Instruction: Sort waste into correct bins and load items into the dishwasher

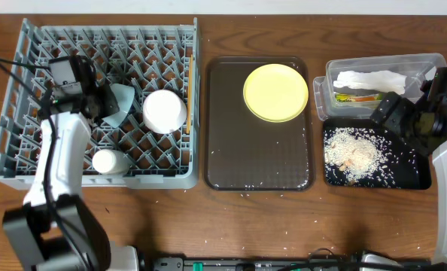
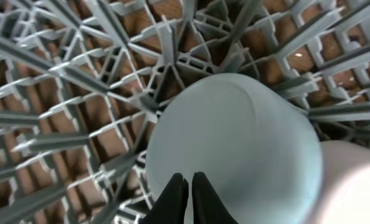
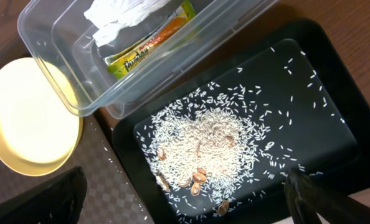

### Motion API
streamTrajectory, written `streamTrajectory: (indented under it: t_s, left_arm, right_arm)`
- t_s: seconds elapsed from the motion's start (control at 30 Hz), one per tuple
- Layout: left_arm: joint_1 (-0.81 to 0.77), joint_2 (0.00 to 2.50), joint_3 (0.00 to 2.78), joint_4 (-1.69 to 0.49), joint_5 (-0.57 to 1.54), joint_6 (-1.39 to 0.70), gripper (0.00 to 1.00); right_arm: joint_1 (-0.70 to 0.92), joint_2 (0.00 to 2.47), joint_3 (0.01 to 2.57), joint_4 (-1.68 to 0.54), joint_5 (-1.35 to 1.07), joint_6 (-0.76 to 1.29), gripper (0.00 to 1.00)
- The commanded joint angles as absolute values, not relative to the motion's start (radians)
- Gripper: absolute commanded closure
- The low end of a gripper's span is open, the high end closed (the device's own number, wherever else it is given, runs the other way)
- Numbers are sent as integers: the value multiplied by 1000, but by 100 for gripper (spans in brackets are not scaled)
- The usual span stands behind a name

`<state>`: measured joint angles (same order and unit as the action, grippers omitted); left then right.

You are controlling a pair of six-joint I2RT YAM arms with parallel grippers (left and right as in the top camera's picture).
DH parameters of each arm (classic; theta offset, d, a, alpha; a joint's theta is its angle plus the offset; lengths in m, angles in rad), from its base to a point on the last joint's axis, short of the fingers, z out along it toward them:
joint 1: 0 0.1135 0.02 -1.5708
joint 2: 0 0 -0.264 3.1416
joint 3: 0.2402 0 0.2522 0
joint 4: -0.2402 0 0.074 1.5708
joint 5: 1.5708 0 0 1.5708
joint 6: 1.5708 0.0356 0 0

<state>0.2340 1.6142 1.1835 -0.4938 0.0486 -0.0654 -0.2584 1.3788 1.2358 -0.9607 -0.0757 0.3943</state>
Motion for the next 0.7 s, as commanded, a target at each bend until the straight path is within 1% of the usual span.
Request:
streamTrajectory:
  t_s: [0.0, 0.13, 0.3, 0.47, 0.67]
  left_arm:
    - [236, 1619, 1180, -466, 49, -30, 93]
    - [236, 1615, 1180, -488, 196, -30, 93]
    - [231, 1615, 1180, -536, 285, -30, 93]
    - [213, 1615, 1180, -572, 285, -19, 92]
    - [136, 1615, 1180, -595, 284, -14, 93]
  right_arm:
    - [-268, 1373, 1245, -961, -80, 403, 1]
    - [-268, 1373, 1245, -961, -80, 403, 1]
    - [-268, 1373, 1245, -961, -80, 403, 1]
    - [-268, 1373, 1245, -961, -80, 403, 1]
    - [-268, 1373, 1245, -961, -80, 403, 1]
